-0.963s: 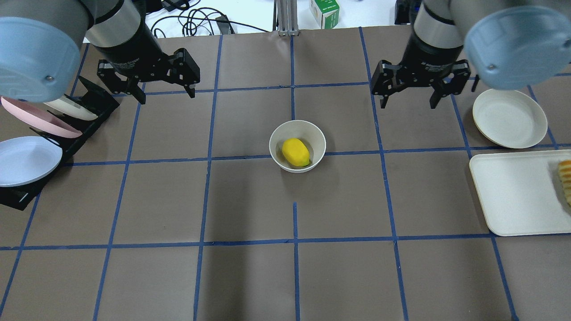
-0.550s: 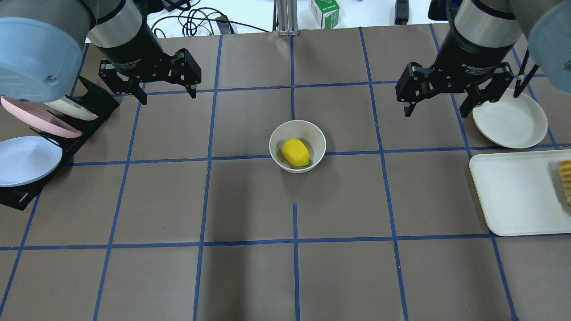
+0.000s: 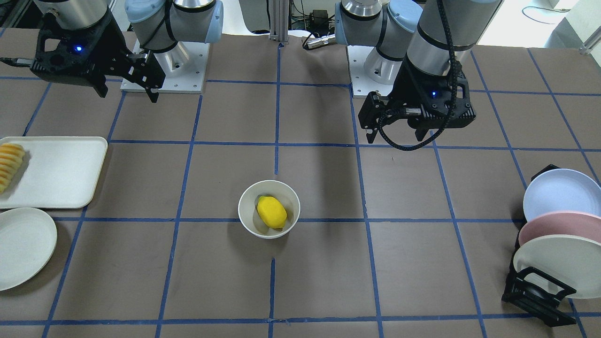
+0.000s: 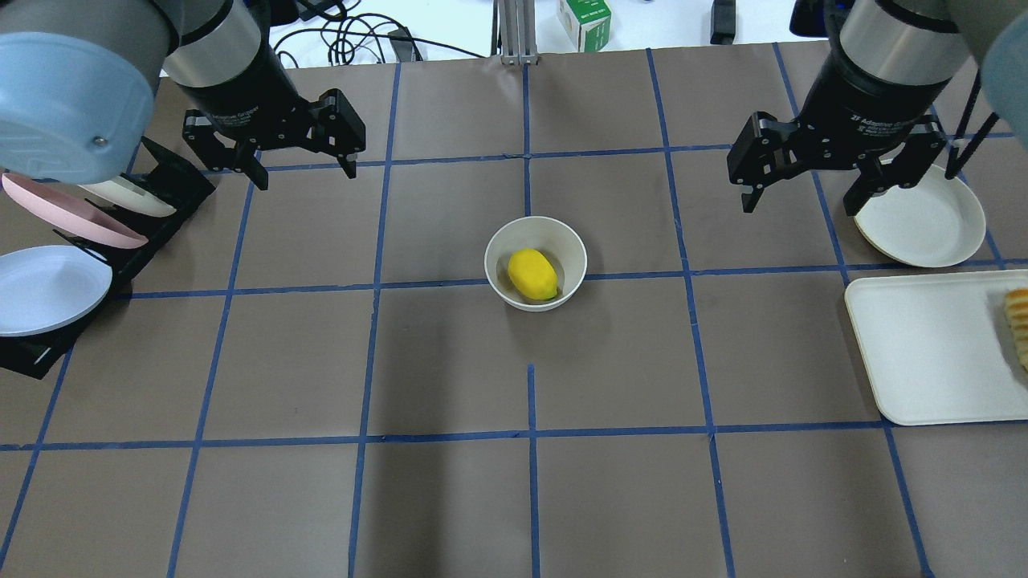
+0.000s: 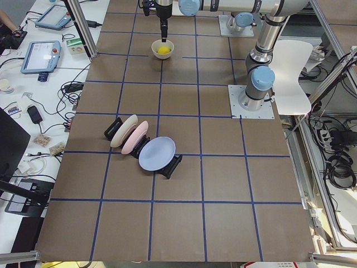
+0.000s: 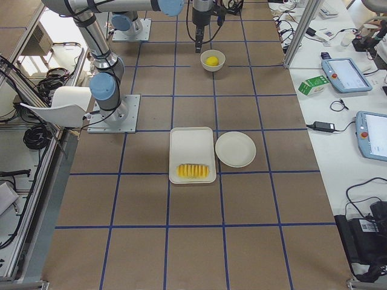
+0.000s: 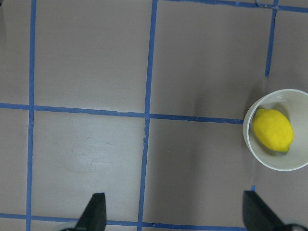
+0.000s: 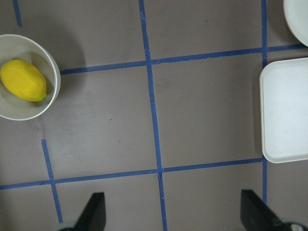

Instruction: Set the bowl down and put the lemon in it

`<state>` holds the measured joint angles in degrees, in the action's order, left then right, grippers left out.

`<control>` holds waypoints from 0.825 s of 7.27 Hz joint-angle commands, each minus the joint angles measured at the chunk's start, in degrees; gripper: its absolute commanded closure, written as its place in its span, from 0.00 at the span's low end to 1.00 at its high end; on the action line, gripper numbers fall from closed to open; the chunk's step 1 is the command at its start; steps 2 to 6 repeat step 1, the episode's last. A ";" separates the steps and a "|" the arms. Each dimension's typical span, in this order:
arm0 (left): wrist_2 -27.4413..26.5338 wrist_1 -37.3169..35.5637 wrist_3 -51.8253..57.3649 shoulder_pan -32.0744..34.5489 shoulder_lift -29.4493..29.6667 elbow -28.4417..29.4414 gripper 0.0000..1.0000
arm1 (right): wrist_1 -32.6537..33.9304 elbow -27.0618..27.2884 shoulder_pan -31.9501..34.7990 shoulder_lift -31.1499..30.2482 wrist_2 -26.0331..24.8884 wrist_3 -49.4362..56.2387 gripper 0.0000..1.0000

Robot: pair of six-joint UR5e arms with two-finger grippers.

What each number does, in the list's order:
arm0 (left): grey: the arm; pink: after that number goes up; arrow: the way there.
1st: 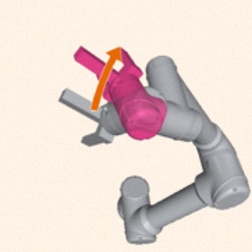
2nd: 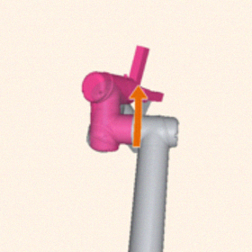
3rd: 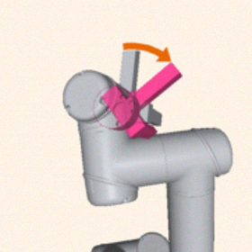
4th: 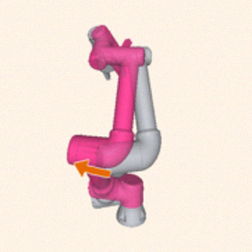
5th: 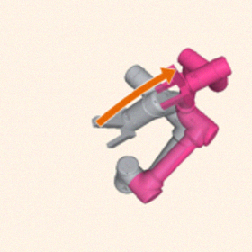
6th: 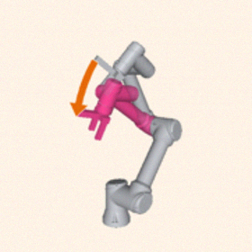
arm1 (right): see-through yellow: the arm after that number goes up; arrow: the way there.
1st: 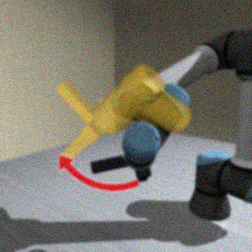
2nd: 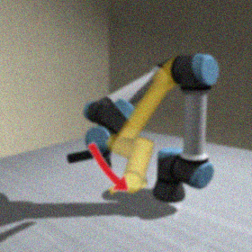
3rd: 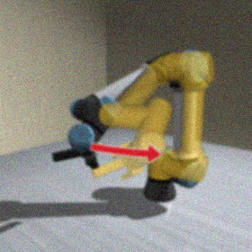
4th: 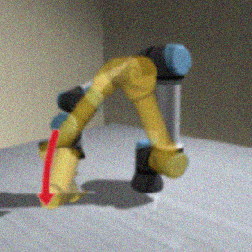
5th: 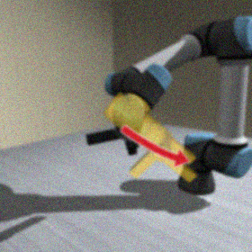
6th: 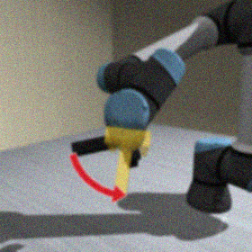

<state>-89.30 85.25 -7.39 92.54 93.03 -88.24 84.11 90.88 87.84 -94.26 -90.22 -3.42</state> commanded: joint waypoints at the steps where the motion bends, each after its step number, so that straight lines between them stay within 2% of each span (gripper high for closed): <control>1: -0.09 0.00 0.44 -0.08 -0.30 -0.09 0.00 | 0.00 -0.17 0.31 -0.22 0.04 -0.87 0.00; 6: -0.09 0.00 0.44 -0.08 -0.30 -0.09 0.00 | 0.00 -0.17 0.31 -0.22 0.04 -0.87 0.00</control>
